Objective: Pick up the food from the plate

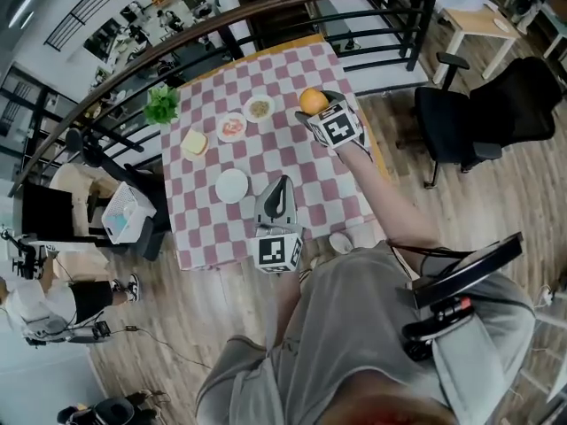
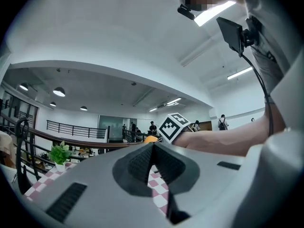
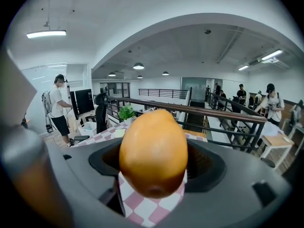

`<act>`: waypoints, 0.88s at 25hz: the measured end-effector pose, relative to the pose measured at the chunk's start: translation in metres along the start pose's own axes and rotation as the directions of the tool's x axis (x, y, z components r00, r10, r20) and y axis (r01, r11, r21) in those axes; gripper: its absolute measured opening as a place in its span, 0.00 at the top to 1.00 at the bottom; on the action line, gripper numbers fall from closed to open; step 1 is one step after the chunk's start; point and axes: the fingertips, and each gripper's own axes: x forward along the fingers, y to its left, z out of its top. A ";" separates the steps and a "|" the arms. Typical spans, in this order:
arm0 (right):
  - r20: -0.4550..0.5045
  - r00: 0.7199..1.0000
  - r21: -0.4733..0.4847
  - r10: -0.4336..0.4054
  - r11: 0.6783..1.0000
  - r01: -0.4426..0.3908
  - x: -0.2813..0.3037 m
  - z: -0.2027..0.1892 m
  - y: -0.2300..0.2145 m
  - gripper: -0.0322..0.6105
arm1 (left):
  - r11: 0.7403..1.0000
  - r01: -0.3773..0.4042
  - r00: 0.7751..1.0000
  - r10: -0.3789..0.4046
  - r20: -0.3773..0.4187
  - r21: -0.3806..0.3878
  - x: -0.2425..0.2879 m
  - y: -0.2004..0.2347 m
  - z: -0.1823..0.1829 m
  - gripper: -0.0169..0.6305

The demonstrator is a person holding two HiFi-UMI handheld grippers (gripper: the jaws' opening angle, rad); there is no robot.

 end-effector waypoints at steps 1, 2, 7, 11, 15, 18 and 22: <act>-0.007 1.000 0.004 0.001 1.000 -0.001 0.000 -0.004 -0.002 0.40 | 1.000 -0.002 1.000 0.002 -0.007 -0.001 0.001 -0.001 -0.002 0.96; -0.017 1.000 0.005 0.003 1.000 -0.003 0.001 -0.009 -0.004 0.40 | 1.000 -0.006 1.000 0.006 -0.014 -0.003 0.002 -0.001 -0.003 0.96; -0.112 0.994 0.010 0.017 1.000 -0.016 0.021 -0.060 -0.008 0.40 | 0.999 -0.031 0.998 0.031 -0.060 -0.008 -0.004 -0.003 -0.015 0.96; -0.185 0.982 0.060 0.039 0.998 -0.028 0.039 -0.110 -0.008 0.40 | 0.998 -0.057 0.992 0.055 -0.117 -0.014 -0.009 -0.001 -0.033 0.96; -0.258 0.964 0.090 0.066 0.995 -0.044 0.056 -0.163 0.001 0.40 | 0.996 -0.084 0.979 0.079 -0.188 -0.021 -0.017 0.002 -0.055 0.96; -0.307 0.947 0.118 0.093 0.991 -0.059 0.069 -0.204 0.005 0.40 | 0.996 -0.084 0.972 0.074 -0.225 -0.037 -0.016 0.001 -0.069 0.96; -0.351 0.928 0.115 0.122 0.990 -0.086 0.085 -0.258 0.010 0.40 | 0.996 -0.065 0.962 0.047 -0.270 -0.058 -0.013 -0.007 -0.087 0.96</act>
